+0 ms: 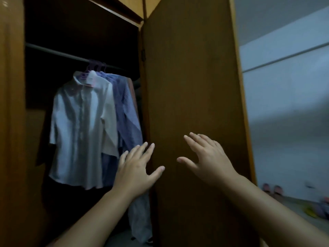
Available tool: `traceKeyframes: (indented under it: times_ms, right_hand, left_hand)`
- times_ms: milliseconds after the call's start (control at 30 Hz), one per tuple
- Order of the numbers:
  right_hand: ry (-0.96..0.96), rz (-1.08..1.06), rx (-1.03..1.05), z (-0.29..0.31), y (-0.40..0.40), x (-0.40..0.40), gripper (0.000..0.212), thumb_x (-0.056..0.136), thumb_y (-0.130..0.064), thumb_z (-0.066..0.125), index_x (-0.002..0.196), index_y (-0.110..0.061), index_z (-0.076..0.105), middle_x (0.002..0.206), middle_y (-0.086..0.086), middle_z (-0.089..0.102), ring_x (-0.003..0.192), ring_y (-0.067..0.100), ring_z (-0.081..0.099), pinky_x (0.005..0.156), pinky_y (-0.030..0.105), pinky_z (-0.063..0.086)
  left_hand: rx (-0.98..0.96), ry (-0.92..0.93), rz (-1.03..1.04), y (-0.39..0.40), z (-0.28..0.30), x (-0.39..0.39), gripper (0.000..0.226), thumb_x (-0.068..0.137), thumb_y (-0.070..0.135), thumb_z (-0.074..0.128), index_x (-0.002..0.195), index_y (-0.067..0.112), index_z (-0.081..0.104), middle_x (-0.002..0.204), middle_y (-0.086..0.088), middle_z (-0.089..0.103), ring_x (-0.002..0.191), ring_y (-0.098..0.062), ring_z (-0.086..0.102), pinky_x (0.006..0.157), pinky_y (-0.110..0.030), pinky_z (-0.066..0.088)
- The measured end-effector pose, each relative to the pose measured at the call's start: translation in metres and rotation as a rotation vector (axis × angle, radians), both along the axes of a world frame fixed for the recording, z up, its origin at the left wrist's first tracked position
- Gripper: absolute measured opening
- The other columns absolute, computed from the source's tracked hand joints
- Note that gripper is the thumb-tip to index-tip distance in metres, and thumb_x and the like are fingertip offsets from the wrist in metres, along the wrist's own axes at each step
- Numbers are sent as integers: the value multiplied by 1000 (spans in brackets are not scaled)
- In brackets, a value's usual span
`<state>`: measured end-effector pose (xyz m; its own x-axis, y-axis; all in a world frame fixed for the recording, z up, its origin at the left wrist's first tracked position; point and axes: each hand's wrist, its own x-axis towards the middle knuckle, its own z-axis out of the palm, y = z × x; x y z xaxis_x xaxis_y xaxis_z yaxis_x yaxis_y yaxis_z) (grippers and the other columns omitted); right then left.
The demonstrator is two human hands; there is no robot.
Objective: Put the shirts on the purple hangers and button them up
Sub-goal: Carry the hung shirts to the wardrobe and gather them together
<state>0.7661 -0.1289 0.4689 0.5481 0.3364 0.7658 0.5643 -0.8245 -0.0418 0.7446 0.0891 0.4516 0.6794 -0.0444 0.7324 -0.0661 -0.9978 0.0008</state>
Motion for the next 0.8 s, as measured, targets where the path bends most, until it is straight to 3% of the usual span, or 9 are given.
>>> traceKeyframes:
  times_ms: [67, 133, 200, 300, 467, 567, 800]
  right_hand:
    - [-3, -23, -2, -7, -23, -8, 73, 87, -71, 33, 149, -34, 17, 157, -10, 16, 145, 11, 9, 116, 35, 12]
    - [-77, -47, 10, -14, -47, -15, 73, 84, -70, 32, 145, -30, 32, 152, -6, 31, 143, 16, 23, 114, 39, 23]
    - [-148, -89, 37, -20, -70, -18, 68, 85, -64, 36, 139, -24, 45, 144, 0, 45, 137, 22, 36, 109, 42, 32]
    - [-159, -159, 58, -21, -100, -22, 65, 86, -59, 38, 136, -20, 49, 142, 3, 48, 135, 25, 38, 107, 43, 33]
    - [-82, -196, 80, -12, -134, -15, 66, 91, -56, 42, 147, -24, 29, 153, -2, 31, 143, 17, 23, 115, 36, 23]
    - [19, -169, 102, -5, -146, -6, 69, 93, -49, 48, 150, -25, 17, 156, -5, 22, 143, 12, 17, 116, 31, 20]
    - [226, -32, 183, -2, -161, 21, 60, 99, -32, 42, 151, -25, 12, 157, -5, 19, 143, 12, 19, 113, 28, 22]
  left_hand:
    - [12, 25, -99, -19, -7, 9, 98, 63, 87, 3, 151, 41, 6, 160, 14, 6, 147, -6, 3, 119, -36, 1]
    - [27, 40, -180, -42, -13, 16, 105, 59, 93, -2, 150, 42, 4, 160, 15, 3, 147, -6, 0, 118, -36, -1]
    - [30, 53, -247, -66, -19, 22, 103, 60, 91, -1, 150, 42, 1, 160, 14, -2, 146, -6, -4, 118, -36, -3]
    - [23, 42, -339, -103, -20, 28, 96, 65, 85, 4, 150, 41, -1, 160, 13, -7, 146, -7, -7, 117, -36, -4]
    - [8, 26, -375, -155, -14, 37, 89, 81, 81, 30, 151, 39, -4, 160, 9, -14, 147, -11, -11, 117, -37, -6]
    - [4, 22, -367, -176, -10, 43, 90, 82, 79, 34, 151, 37, -5, 160, 7, -14, 148, -14, -10, 117, -38, -4]
    - [-34, 85, -311, -212, 2, 57, 93, 83, 74, 43, 150, 39, -12, 160, 5, -16, 149, -24, 0, 118, -45, 8]
